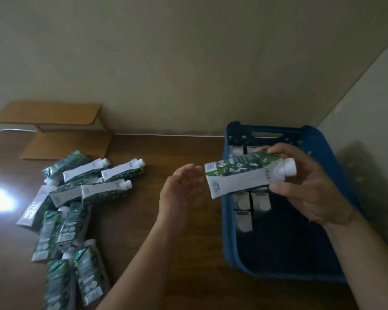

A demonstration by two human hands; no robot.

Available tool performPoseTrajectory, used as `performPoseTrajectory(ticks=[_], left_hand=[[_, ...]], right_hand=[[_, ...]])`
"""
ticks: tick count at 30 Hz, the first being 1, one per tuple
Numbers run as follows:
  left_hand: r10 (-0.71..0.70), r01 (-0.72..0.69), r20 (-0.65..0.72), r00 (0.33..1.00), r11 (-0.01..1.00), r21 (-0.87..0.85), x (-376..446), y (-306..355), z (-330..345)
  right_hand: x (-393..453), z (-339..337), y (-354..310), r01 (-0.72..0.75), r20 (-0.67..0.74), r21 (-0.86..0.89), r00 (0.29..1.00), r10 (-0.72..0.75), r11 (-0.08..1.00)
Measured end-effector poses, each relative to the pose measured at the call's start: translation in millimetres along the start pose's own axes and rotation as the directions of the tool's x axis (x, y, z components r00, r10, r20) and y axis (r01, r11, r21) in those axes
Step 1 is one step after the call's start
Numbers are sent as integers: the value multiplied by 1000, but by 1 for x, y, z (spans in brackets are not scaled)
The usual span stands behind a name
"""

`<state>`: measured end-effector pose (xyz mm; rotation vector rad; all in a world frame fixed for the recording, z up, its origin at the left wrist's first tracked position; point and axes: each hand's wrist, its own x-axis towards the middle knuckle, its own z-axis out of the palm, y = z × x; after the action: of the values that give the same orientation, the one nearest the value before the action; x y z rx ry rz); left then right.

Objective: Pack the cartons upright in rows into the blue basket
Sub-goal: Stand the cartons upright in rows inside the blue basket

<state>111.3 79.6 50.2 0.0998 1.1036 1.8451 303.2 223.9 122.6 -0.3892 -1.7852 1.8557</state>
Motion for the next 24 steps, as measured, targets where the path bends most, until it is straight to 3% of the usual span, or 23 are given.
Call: performPoseTrajectory(ticks=[3,6,10,12,13,15,17,24], left_hand=[[6,-23,61,998,957,289,3,-19,20],[-61,-37,178,982,867,497,3,-42,39],[-88,-2,197,976,909,417,1,-63,48],[-71,-10,195,978,922,388,2,-65,44],[-64,-18,195,979,919,394,3,-65,42],[-60,-27,200,978,913,406,6,-66,36],[-55,-41,216,975,908,417,8,-67,33],[-55,-53,225,973,894,446,4,-69,24]], right_hand=[[-27,-32,-14,40,-76,-219,995,-58,975],[-44,-45,-23,27,48,-483,999,-5,875],[-47,-45,4,35,139,-780,983,118,625],[-43,-43,23,132,188,-913,976,111,386],[-41,-42,33,180,230,-945,959,163,272],[-40,-39,52,215,255,-964,910,326,154],[-39,-34,66,204,241,-970,873,424,131],[-32,-12,73,235,194,-972,860,472,-30]])
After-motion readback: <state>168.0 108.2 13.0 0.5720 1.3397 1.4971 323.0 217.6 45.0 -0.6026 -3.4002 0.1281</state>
